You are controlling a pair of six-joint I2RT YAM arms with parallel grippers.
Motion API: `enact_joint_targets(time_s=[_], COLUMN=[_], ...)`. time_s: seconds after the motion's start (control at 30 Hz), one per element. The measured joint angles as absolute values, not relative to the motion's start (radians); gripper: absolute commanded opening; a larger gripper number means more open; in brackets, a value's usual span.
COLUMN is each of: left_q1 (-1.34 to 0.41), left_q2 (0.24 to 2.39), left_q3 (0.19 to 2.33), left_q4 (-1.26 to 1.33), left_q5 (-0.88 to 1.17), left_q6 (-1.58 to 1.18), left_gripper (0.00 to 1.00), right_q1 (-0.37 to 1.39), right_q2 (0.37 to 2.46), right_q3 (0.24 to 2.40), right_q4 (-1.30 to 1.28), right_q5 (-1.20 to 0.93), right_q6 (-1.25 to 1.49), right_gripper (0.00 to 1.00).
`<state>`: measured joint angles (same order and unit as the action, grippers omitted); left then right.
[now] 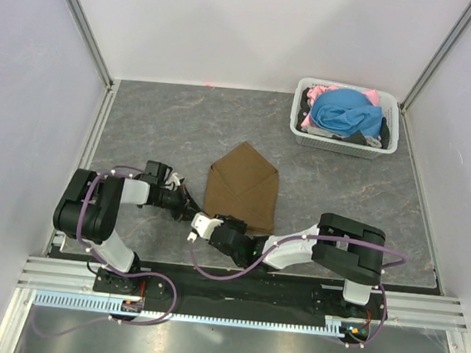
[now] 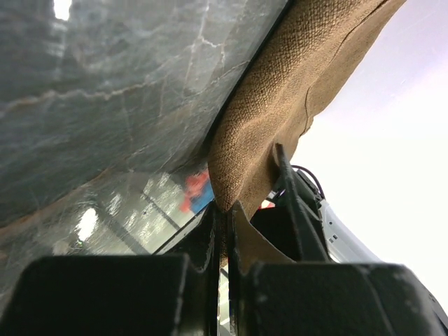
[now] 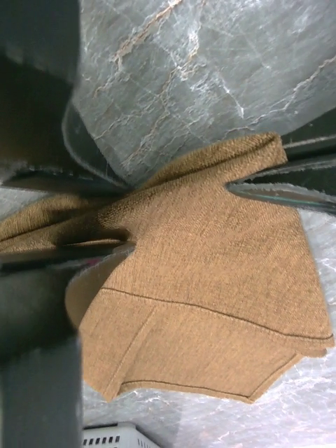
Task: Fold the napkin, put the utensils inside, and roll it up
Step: Roll the napkin with the utensil
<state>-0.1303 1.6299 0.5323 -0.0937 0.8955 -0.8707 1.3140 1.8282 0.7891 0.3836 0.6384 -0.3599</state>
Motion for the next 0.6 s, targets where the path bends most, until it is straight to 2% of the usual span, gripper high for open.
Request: enact_joint_targets(time_s=[0.1,0.13,0.2,0.23,0.33,0.43,0.6], left_q1=[-0.13,-0.13,-0.13,-0.13,-0.13,-0.128,-0.115], left_q2=[1.638,1.642,1.644,1.643,1.628,1.574,1.477], left_q3=[0.543,0.548,0.554,0.556,0.556,0.554,0.521], left_q4=[-0.104,-0.107,-0.112,-0.117,-0.132,-0.135,-0.113], left_q5=[0.896,0.896,0.893,0.887,0.851,0.816,0.741], left_q6=[-0.858,-0.85,-0.831,-0.823,-0.799,-0.788,-0.783], left_gripper=[0.18,0.3,0.43,0.52,0.67,0.78,0.85], right_q1=[1.314,1.314,1.31,1.305,1.278,1.226,1.138], right_q2=[1.834,1.834,1.834,1.834,1.831,1.822,1.816], right_q3=[0.787,0.787,0.788,0.792,0.822,0.865,0.955], right_q4=[0.387,0.385,0.376,0.37,0.325,0.252,0.089], right_q5=[0.62,0.612,0.58,0.566,0.492,0.371,0.17], right_q6=[-0.375,-0.376,-0.381,-0.382,-0.375,-0.352,-0.308], right_gripper=[0.28,0.25,0.22,0.21,0.17,0.1,0.03])
